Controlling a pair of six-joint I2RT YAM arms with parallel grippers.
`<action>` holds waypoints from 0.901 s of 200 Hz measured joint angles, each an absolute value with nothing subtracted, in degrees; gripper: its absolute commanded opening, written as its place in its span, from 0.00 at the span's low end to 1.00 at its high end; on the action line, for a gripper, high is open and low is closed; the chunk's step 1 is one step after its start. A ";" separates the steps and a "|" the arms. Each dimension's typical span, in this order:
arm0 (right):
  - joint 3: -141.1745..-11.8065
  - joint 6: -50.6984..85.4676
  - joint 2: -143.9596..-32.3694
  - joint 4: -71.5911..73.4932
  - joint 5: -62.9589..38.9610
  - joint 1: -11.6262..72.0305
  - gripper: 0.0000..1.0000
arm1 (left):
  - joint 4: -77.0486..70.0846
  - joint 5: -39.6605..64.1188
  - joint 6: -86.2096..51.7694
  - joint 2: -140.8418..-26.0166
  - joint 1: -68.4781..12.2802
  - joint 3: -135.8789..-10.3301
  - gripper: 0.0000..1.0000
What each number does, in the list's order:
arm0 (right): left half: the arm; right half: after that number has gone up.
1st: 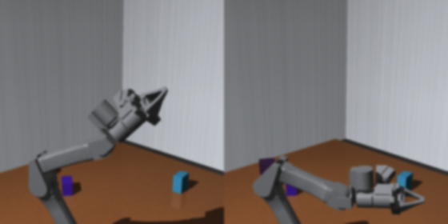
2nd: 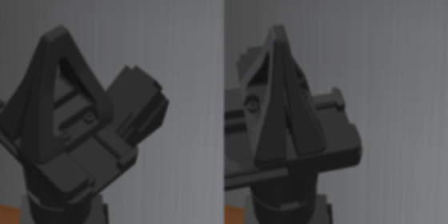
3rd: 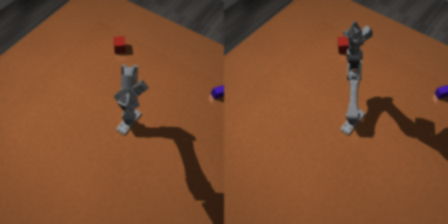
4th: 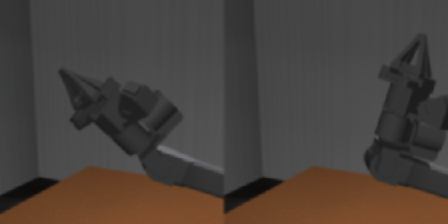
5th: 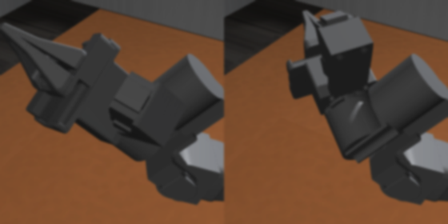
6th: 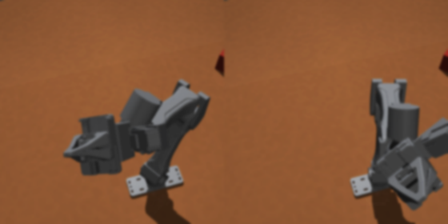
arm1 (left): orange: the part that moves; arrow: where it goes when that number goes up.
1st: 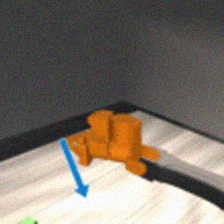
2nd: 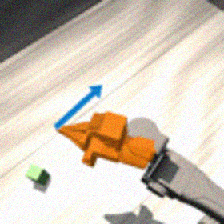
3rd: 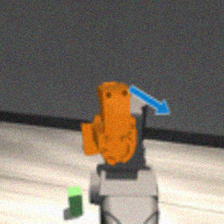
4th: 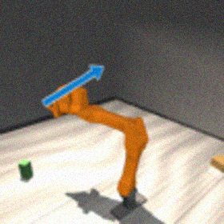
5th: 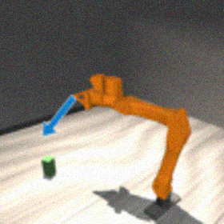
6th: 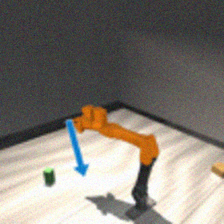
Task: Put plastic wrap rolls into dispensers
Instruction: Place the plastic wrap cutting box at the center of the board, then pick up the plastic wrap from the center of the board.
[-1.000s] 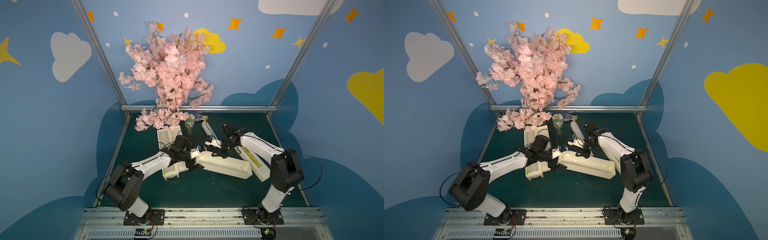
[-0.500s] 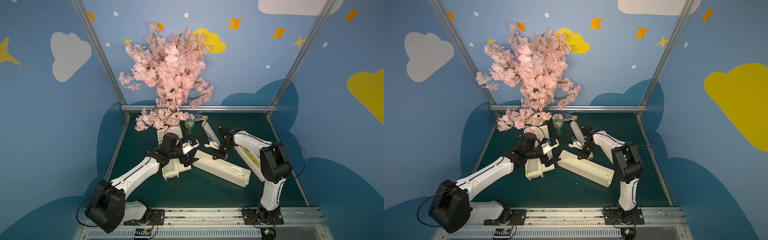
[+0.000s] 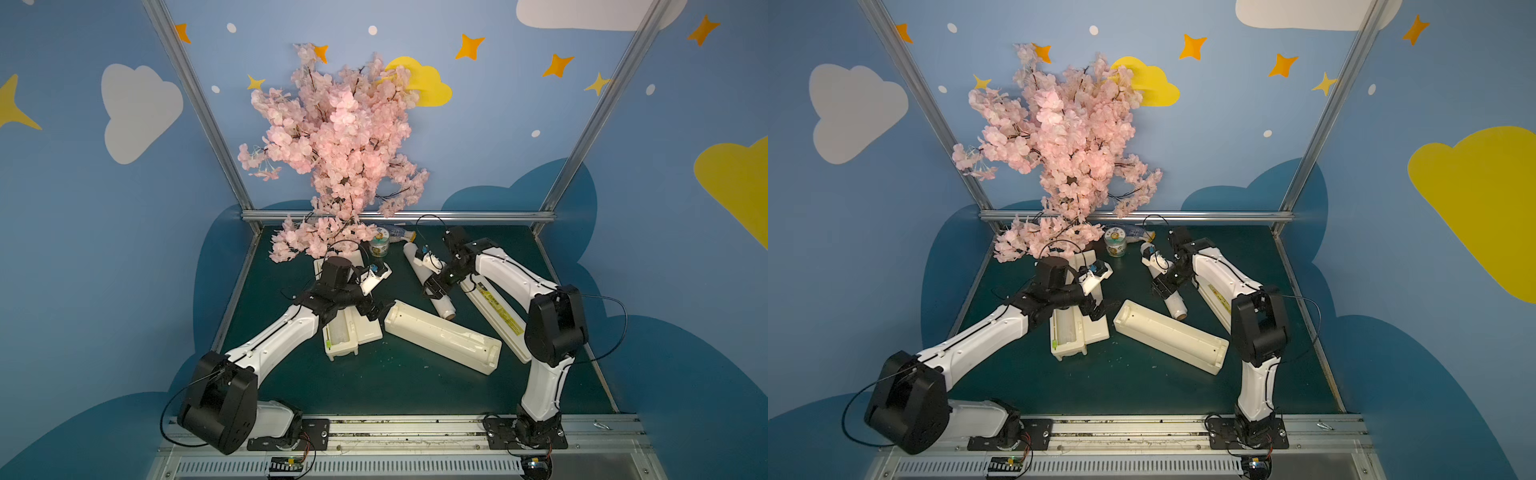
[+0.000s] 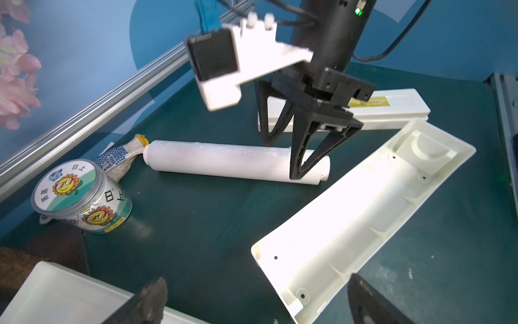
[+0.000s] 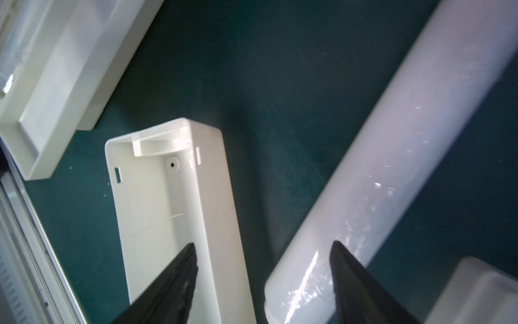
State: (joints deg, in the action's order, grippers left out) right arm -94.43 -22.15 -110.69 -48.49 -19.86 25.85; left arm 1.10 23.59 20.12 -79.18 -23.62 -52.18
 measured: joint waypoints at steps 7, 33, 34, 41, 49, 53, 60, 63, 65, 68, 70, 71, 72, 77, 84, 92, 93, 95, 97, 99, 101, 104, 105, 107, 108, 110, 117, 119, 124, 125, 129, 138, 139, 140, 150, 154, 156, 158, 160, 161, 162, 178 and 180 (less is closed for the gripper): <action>-97.80 -20.56 -111.96 -49.54 -18.61 25.56 0.83 | 0.95 23.53 18.92 -79.94 -23.24 -53.17 1.00; -110.80 -15.44 -121.05 -52.66 -12.82 25.06 0.83 | -0.03 22.90 15.27 -82.13 -22.46 -55.64 1.00; -111.26 -15.38 -121.49 -52.84 -12.62 25.06 0.83 | -0.08 22.90 15.20 -82.15 -22.44 -55.70 1.00; -113.03 -14.37 -123.85 -53.49 -11.38 25.06 0.83 | -0.43 22.90 14.98 -82.19 -22.37 -55.77 1.00; -114.43 -13.26 -126.45 -54.48 -10.24 25.06 0.83 | -0.80 22.90 14.81 -82.17 -22.35 -55.77 1.00; -114.91 -12.64 -127.50 -55.00 -9.74 25.06 0.83 | -1.15 22.90 14.70 -82.17 -22.35 -55.72 1.00; -115.94 -12.01 -129.56 -56.21 -8.86 25.06 0.83 | -1.80 22.81 14.55 -82.17 -22.35 -55.70 1.00; -116.60 -11.53 -130.63 -56.95 -8.45 25.06 0.83 | -2.00 22.72 14.52 -82.17 -22.35 -55.68 1.00; -116.97 -11.46 -131.13 -57.36 -8.36 25.06 0.83 | -2.13 22.63 14.52 -82.17 -22.35 -55.68 1.00; -117.89 -11.05 -132.22 -58.24 -7.90 25.06 0.83 | -2.35 22.59 14.52 -82.17 -22.35 -55.68 1.00; -118.45 -10.90 -132.94 -58.74 -7.73 25.08 0.83 | -2.50 22.55 14.52 -82.17 -22.35 -55.68 1.00; -118.65 -10.85 -133.19 -58.89 -7.70 25.08 0.83 | -2.63 22.50 14.52 -82.17 -22.35 -55.68 1.00; -119.09 -10.68 -133.60 -59.18 -7.53 25.08 0.83 | -2.66 22.46 14.52 -82.17 -22.35 -55.68 1.00; -120.55 -10.26 -135.13 -60.20 -7.14 25.15 0.83 | -3.01 22.39 14.52 -82.17 -22.35 -55.68 1.00; -122.76 -9.72 -137.16 -61.56 -6.59 25.23 0.83 | -3.27 22.15 14.50 -82.17 -22.35 -55.68 1.00; -125.03 -9.15 -139.04 -62.81 -6.07 25.32 0.82 | -3.31 21.87 14.37 -82.19 -22.35 -55.70 1.00; -125.47 -9.08 -139.33 -62.98 -5.91 25.34 0.82 | -3.31 21.82 14.33 -82.19 -22.35 -55.72 1.00; -125.99 -8.95 -139.74 -63.29 -5.72 25.39 0.82 | -3.31 21.74 14.31 -82.21 -22.35 -55.72 1.00; -126.54 -8.88 -140.14 -63.53 -5.52 25.45 0.81 | -3.31 21.65 14.28 -82.26 -22.35 -55.72 1.00; -127.09 -8.78 -140.51 -63.88 -5.32 25.52 0.80 | -3.31 21.56 14.22 -82.28 -22.35 -55.75 1.00; -127.63 -8.67 -140.84 -64.20 -5.13 25.56 0.80 | -3.31 21.52 14.20 -82.30 -22.35 -55.77 1.00; -128.25 -8.58 -141.27 -64.51 -4.95 25.65 0.78 | -3.31 21.39 14.11 -82.39 -22.35 -55.77 1.00; -128.42 -8.56 -141.38 -64.64 -4.89 25.69 0.78 | -3.29 21.34 14.11 -82.41 -22.35 -55.79 1.00; -128.95 -8.49 -141.67 -64.95 -4.75 25.76 0.76 | -3.27 21.26 14.09 -82.48 -22.35 -55.81 1.00; -129.27 -8.40 -141.82 -65.14 -4.62 25.80 0.75 | -3.25 21.19 14.06 -82.50 -22.35 -55.83 1.00; -129.73 -8.25 -142.10 -65.41 -4.47 25.89 0.74 | -3.25 21.12 14.04 -82.56 -22.35 -55.86 1.00; -131.24 -7.81 -142.80 -66.35 -3.99 26.17 0.70 | -3.16 20.88 13.91 -82.87 -22.35 -55.96 1.00; -131.66 -7.84 -143.04 -66.59 -3.86 26.30 0.68 | -3.14 20.82 13.89 -82.96 -22.35 -56.01 1.00; -132.57 -7.66 -143.37 -67.13 -3.53 26.48 0.65 | -3.05 20.71 13.87 -83.20 -22.35 -56.12 1.00; -132.79 -7.60 -143.50 -67.26 -3.40 26.55 0.64 | -3.05 20.71 13.85 -83.22 -22.35 -56.12 1.00; -133.43 -7.44 -143.68 -67.66 -3.25 26.70 0.61 | -3.07 20.67 13.85 -83.40 -22.35 -56.16 1.00; -134.19 -7.25 -143.96 -68.20 -2.55 26.89 0.58 | -2.98 20.53 13.91 -83.64 -22.35 -56.18 1.00; -134.21 -7.22 -143.96 -68.23 -2.46 26.89 0.57 | -2.96 20.53 13.91 -83.64 -22.35 -56.18 1.00; -134.23 -7.09 -143.96 -68.25 -2.35 26.92 0.57 | -2.92 20.53 13.93 -83.68 -22.35 -56.18 1.00; -134.37 -6.74 -143.98 -68.64 -2.31 27.05 0.46 | -2.66 20.53 14.20 -83.68 -22.35 -56.18 1.00; -134.39 -6.44 -143.98 -68.84 -2.28 27.11 0.44 | -2.63 20.53 14.33 -83.68 -22.35 -56.18 1.00; -134.39 -6.59 -143.98 -68.88 -2.33 27.11 0.43 | -2.66 20.53 14.35 -83.68 -22.35 -56.18 1.00; -134.41 -6.79 -143.98 -68.95 -2.31 27.11 0.41 | -2.68 20.51 14.41 -83.68 -22.35 -56.18 1.00; -134.43 -6.52 -143.98 -68.99 -2.37 27.14 0.41 | -2.68 20.51 14.57 -83.68 -22.35 -56.18 1.00; -134.45 -6.59 -143.98 -69.04 -2.37 27.14 0.40 | -2.68 20.51 14.61 -83.68 -22.35 -56.18 1.00; -134.47 -6.70 -143.98 -69.06 -2.33 27.16 0.40 | -2.68 20.51 14.61 -83.68 -22.35 -56.18 1.00; -134.52 -6.90 -143.98 -69.14 -2.37 27.16 0.33 | -2.63 20.29 15.14 -83.68 -22.35 -56.18 1.00; -134.52 -6.92 -143.98 -69.14 -2.39 27.16 0.33 | -2.63 20.27 15.18 -83.68 -22.35 -56.18 1.00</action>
State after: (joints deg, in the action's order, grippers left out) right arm -134.52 -6.92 -143.98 -69.14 -2.39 27.16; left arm -2.63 20.27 15.18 -83.68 -22.35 -56.18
